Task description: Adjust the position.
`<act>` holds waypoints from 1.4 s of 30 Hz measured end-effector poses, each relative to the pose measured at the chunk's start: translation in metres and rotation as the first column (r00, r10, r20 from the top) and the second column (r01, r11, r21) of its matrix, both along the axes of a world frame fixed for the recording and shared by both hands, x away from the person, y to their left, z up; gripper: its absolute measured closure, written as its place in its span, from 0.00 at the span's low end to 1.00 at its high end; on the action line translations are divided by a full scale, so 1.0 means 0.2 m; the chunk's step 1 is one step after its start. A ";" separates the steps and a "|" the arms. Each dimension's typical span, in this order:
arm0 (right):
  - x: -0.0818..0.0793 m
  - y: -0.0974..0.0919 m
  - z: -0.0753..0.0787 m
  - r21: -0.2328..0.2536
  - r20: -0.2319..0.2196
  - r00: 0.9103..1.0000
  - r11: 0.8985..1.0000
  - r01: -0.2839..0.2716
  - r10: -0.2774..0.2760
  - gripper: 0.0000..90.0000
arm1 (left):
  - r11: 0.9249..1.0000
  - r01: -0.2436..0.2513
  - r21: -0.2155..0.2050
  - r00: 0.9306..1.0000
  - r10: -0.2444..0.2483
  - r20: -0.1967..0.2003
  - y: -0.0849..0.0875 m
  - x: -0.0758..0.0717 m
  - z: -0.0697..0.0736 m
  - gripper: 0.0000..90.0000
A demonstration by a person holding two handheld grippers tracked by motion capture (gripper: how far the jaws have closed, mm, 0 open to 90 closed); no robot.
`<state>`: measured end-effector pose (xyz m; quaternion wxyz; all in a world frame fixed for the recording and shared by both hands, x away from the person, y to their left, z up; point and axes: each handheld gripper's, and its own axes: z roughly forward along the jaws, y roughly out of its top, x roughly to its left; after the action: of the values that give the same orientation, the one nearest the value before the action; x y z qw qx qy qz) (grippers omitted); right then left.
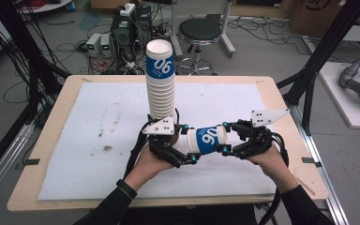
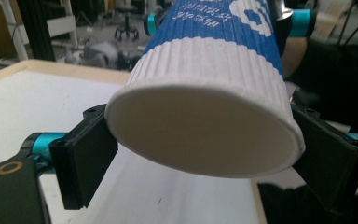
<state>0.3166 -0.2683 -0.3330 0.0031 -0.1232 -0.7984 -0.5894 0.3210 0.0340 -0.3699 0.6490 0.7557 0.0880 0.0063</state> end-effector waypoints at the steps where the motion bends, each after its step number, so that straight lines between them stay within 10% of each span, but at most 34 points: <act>1: 0.00 0.00 0.00 0.015 0.003 1.000 1.000 0.003 -0.003 0.33 | 1.000 0.002 -0.023 1.000 -0.002 -0.006 0.00 0.00 0.00 0.14; 16: 0.00 0.01 -0.02 0.090 -0.017 1.000 0.996 -0.009 0.010 0.34 | 0.995 0.033 -0.095 0.998 -0.037 -0.043 0.02 0.02 -0.01 0.20; 24: 0.00 0.01 -0.04 0.047 -0.021 1.000 0.999 -0.012 0.013 0.30 | 0.999 0.027 0.043 0.999 -0.028 0.034 0.03 0.00 0.05 0.22; 33: 0.01 -0.02 -0.03 -0.054 -0.010 1.000 0.999 -0.003 0.002 0.22 | 0.981 0.021 0.190 0.998 -0.032 0.053 0.02 0.00 0.08 0.22; 42: -0.01 0.06 -0.07 -0.153 0.008 1.000 0.988 -0.017 0.019 0.24 | 0.972 0.022 0.233 0.997 -0.038 0.063 0.02 0.00 0.10 0.23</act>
<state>0.3150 -0.2564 -0.3472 -0.0047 -0.1132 -0.8423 -0.5270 0.3206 0.0378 -0.3498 0.5590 0.8268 0.0535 0.0319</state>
